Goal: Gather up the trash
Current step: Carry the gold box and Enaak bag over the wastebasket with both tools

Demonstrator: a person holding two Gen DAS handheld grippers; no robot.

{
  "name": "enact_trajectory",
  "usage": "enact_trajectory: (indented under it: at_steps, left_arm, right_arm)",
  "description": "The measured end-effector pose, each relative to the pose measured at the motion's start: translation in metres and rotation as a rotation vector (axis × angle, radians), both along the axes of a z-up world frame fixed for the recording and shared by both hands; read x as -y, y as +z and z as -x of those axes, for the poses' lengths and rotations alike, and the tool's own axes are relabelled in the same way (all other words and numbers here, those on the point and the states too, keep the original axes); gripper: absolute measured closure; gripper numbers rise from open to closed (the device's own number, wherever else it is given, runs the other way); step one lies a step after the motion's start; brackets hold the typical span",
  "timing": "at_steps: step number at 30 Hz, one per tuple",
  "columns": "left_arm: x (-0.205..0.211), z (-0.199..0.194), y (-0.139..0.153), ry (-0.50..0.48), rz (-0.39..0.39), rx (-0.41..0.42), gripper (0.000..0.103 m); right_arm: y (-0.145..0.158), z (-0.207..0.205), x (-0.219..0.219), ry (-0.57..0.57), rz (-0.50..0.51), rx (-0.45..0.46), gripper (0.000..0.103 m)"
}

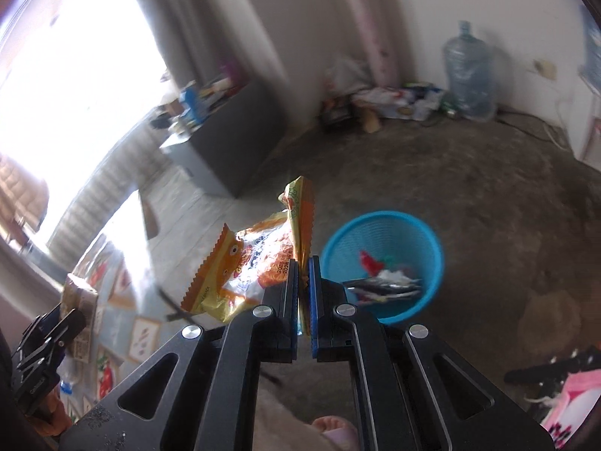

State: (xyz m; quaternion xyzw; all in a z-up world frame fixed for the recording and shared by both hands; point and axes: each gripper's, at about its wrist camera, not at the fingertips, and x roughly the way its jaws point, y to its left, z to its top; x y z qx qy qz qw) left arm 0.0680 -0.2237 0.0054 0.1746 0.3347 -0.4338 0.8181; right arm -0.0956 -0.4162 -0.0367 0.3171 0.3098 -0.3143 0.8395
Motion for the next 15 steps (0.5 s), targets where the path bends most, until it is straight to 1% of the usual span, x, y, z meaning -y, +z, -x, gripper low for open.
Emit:
enact_trajectory:
  at_steps: [2, 6, 8, 13, 15]
  left_arm:
    - [0.022, 0.002, -0.005, -0.044, -0.015, -0.021, 0.05]
    - [0.067, 0.004, -0.02, -0.123, -0.048, -0.095, 0.049]
    - [0.089, 0.002, -0.028, -0.146, -0.063, -0.121, 0.049]
    - [0.161, -0.01, -0.049, -0.201, -0.112, -0.221, 0.049]
    - [0.194, -0.013, -0.062, -0.218, -0.149, -0.233, 0.049]
  right_arm:
    - [-0.01, 0.01, 0.015, -0.046, -0.015, -0.01, 0.099]
    - [-0.031, 0.025, 0.041, -0.125, -0.06, -0.032, 0.099]
    - [-0.043, 0.026, 0.051, -0.144, -0.082, -0.045, 0.099]
    - [-0.076, 0.015, 0.08, -0.166, -0.151, -0.073, 0.099]
    - [-0.094, 0.007, 0.096, -0.165, -0.198, -0.084, 0.099]
